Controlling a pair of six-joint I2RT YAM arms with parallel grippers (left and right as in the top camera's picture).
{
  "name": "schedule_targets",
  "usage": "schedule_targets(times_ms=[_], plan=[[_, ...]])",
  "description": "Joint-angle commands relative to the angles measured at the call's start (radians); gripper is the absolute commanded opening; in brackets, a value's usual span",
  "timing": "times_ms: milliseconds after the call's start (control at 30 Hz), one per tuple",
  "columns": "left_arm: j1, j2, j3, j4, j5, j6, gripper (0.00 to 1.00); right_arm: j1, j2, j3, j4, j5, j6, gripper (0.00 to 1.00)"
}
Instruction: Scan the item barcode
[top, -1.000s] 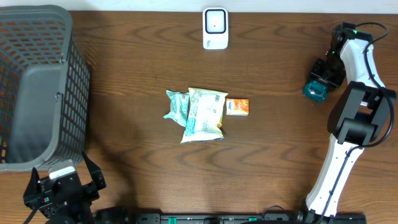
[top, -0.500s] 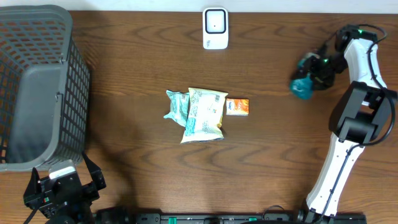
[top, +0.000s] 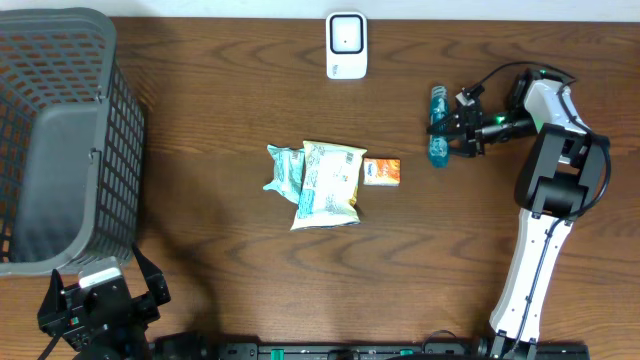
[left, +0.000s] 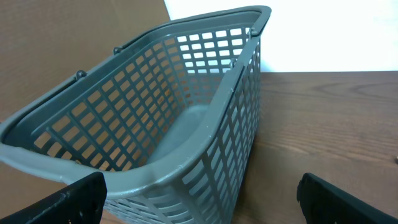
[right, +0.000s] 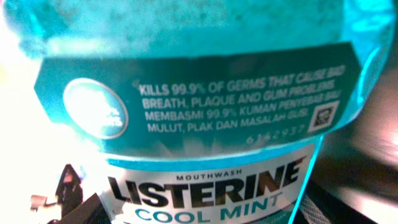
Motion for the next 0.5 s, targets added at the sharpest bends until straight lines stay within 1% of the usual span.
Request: schedule_targets(times_ms=[0,33,233,467], plan=[[-0.004,0.001,-0.003,0.001,0.010,-0.009,0.98,0.019,0.005,-0.001,-0.069,-0.153,-0.298,0.22],[-0.004,0.001,-0.003,0.001,0.010,-0.009,0.98,0.024,0.005,-0.003,-0.077,-0.172,-0.330,0.22],[-0.004,0.001,-0.003,0.001,0.010,-0.010,0.98,0.065,0.005,-0.002,-0.077,-0.233,-0.323,0.21],[-0.004,0.001,-0.003,0.001,0.010,-0.010,0.98,0.154,-0.008,-0.002,-0.077,-0.435,-0.277,0.19]])
